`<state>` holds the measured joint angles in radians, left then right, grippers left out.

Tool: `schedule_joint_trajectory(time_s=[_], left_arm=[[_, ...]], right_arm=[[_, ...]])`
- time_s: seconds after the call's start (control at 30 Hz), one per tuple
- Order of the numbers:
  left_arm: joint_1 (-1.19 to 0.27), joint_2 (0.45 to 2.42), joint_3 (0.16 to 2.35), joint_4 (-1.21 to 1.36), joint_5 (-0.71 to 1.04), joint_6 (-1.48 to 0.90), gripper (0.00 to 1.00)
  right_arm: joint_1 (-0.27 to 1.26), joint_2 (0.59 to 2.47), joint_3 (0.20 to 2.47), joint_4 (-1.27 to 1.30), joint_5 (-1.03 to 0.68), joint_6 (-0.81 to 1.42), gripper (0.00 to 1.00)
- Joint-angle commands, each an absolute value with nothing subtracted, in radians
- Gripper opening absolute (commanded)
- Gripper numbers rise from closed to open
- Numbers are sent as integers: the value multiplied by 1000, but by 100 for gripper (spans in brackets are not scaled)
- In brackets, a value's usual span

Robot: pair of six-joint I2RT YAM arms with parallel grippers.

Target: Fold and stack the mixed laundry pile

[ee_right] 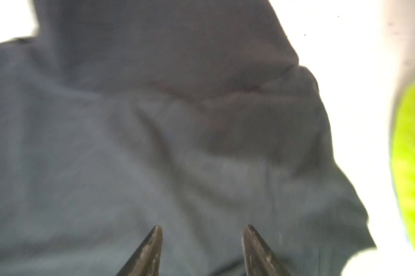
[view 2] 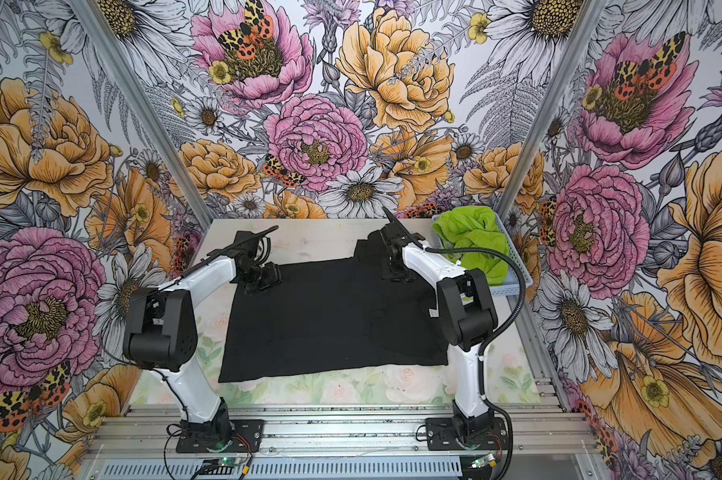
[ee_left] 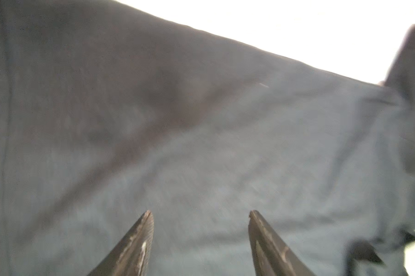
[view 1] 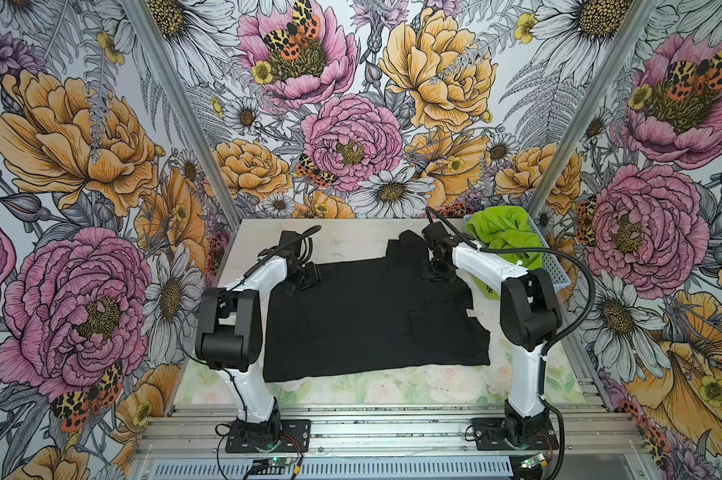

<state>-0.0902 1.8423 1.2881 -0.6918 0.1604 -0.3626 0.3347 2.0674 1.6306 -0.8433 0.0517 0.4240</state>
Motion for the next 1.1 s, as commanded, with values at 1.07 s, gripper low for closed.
schedule_joint_trajectory(time_s=[1.07], left_arm=[[4, 1632, 1102, -769, 217, -452, 66]], right_arm=[[338, 1876, 1493, -975, -57, 380, 57]])
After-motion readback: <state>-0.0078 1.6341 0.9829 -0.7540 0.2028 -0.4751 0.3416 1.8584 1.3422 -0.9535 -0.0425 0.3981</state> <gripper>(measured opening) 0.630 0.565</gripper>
